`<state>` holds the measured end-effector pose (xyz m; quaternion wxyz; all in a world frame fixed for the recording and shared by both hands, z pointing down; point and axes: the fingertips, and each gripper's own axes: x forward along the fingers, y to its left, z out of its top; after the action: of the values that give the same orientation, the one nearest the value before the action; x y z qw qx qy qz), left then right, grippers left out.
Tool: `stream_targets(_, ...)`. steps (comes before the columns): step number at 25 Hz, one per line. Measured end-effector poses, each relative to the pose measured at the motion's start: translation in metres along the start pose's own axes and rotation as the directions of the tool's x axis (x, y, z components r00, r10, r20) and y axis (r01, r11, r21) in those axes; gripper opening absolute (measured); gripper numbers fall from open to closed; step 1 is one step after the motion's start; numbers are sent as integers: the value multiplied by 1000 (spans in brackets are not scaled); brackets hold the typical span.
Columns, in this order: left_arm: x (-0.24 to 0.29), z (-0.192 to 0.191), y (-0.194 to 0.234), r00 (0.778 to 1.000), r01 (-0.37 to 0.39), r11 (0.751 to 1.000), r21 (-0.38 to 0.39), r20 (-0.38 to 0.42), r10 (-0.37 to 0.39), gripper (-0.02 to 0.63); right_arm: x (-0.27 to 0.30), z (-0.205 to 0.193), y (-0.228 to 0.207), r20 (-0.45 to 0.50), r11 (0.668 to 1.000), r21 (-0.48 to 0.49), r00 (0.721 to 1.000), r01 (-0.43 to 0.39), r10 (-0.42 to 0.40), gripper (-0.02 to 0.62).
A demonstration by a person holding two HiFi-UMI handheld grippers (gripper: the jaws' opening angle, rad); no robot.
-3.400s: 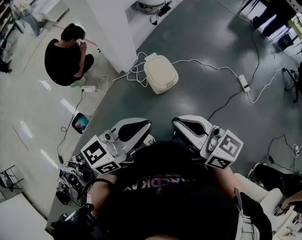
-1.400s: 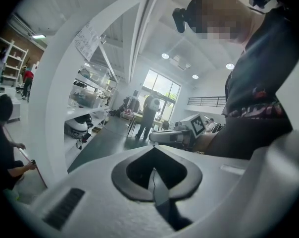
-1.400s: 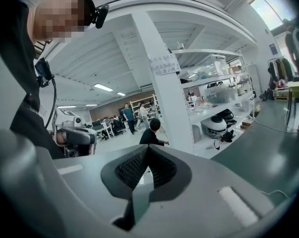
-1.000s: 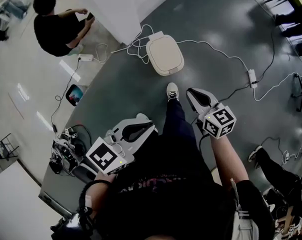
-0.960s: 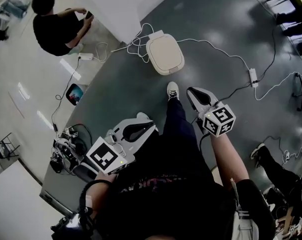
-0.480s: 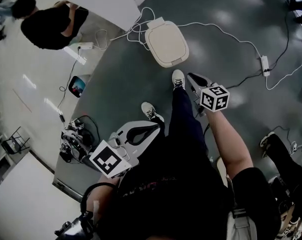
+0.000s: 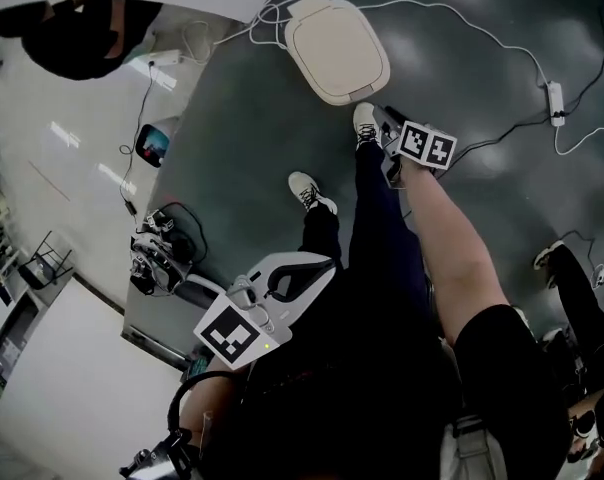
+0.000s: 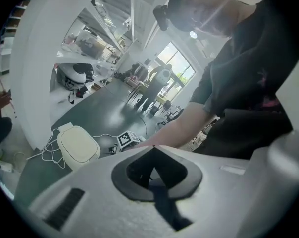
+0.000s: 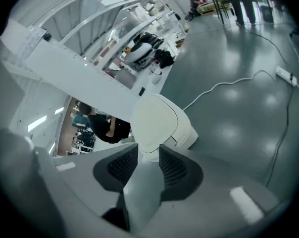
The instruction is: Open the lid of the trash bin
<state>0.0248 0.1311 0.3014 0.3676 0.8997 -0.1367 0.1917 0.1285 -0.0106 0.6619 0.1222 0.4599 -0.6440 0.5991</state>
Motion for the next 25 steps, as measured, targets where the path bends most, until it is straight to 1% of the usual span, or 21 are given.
stream_targets(2,3,-13,0,999,-2,1000,-15,-39,2,3,14,-3,-13,14,996,83,1000,16,-18,150)
stream_targets(3,5,-18,2,999,-11,999,-32,-43,9,3,21,-3,-20,21,992,122,999,25,-28,153)
stream_targets(7,11,-27,15,999,-50,992,-117,-3,50,3,47,-11,-46,21,971,227,996,75,-82,170)
stream_targets(9,13,-34,20,998,-59,989,-137,-7,58,3,58,-17,-55,12,961,263,995,91,-98,175)
stream_targets(13,16,-47,26,998,-57,985,-161,-40,52,3,76,-24,-63,3,951,295,995,98,-104,175)
stream_targets(16,19,-50,31,998,-69,976,-205,-10,68,3,87,-29,-70,-3,946,307,994,108,-113,175)
stream_targets(17,20,-53,32,998,-70,974,-214,-12,69,3,89,-31,-72,-5,944,309,993,114,-118,173)
stream_targets(25,18,-71,39,997,-75,966,-248,-14,74,3,103,-35,-81,8,941,320,993,110,-119,175)
